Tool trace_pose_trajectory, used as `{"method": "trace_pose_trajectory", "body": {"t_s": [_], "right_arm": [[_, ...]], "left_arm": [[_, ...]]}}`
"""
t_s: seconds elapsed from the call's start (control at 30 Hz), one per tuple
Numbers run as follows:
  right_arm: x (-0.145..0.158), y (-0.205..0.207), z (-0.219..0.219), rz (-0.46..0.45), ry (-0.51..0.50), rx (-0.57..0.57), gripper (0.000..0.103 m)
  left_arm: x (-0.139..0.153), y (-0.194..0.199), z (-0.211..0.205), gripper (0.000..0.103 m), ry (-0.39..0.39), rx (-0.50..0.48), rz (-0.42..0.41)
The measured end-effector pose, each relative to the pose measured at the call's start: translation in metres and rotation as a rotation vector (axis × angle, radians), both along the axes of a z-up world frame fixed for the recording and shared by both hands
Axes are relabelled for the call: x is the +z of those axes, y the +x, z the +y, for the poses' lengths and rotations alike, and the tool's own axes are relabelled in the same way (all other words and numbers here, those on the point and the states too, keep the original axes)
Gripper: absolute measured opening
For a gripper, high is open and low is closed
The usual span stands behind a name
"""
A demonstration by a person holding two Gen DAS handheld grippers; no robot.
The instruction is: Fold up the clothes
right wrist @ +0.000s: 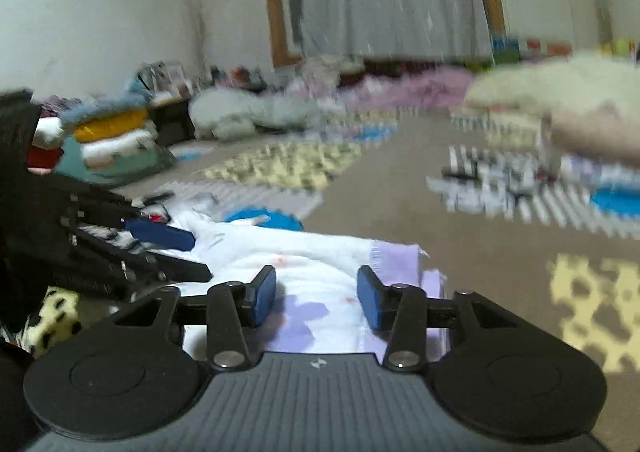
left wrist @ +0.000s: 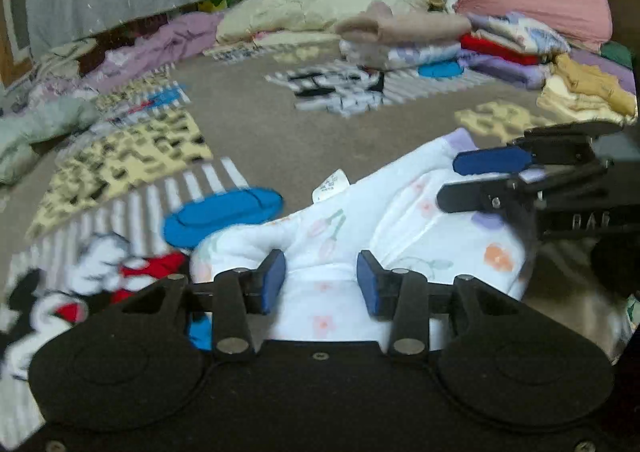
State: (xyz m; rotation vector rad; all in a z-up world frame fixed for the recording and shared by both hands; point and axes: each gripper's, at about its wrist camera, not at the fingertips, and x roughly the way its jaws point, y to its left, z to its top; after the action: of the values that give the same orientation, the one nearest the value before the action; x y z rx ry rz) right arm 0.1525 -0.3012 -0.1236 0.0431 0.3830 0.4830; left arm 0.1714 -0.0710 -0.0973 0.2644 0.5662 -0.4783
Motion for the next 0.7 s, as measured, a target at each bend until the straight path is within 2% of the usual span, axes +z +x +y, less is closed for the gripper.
{"method": "trace_pose_trajectory", "body": {"t_s": [0.03, 0.1, 0.17, 0.3, 0.4, 0.5, 0.63, 0.7], "right_arm": [[0.003, -0.005, 0.001, -0.028, -0.009, 0.007, 0.053], [0.005, -0.011, 0.003, -0.061, -0.034, 0.016, 0.056], [0.002, -0.009, 0.001, -0.05, -0.049, 0.009, 0.056], [-0.001, -0.003, -0.009, -0.021, -0.025, -0.015, 0.061], [-0.009, 0.006, -0.012, 0.042, -0.014, -0.018, 0.063], [-0.019, 0.016, -0.016, 0.106, 0.003, -0.019, 0.063], [-0.02, 0.017, -0.016, 0.118, 0.002, -0.018, 0.063], [-0.017, 0.013, -0.015, 0.107, 0.001, -0.021, 0.063]], "left_arm": [[0.007, -0.004, 0.006, 0.054, -0.009, 0.006, -0.014], [0.014, -0.009, 0.017, 0.055, -0.028, 0.032, -0.043], [0.016, -0.004, 0.023, 0.055, -0.017, 0.059, -0.072], [0.007, 0.016, 0.02, 0.055, -0.071, 0.028, -0.023], [-0.011, 0.028, 0.002, 0.055, -0.008, 0.023, -0.002], [-0.026, 0.039, -0.009, 0.058, 0.017, 0.044, 0.019], [-0.023, 0.039, -0.012, 0.058, 0.043, 0.036, 0.031], [-0.011, 0.03, -0.012, 0.058, 0.068, 0.036, 0.019]]}}
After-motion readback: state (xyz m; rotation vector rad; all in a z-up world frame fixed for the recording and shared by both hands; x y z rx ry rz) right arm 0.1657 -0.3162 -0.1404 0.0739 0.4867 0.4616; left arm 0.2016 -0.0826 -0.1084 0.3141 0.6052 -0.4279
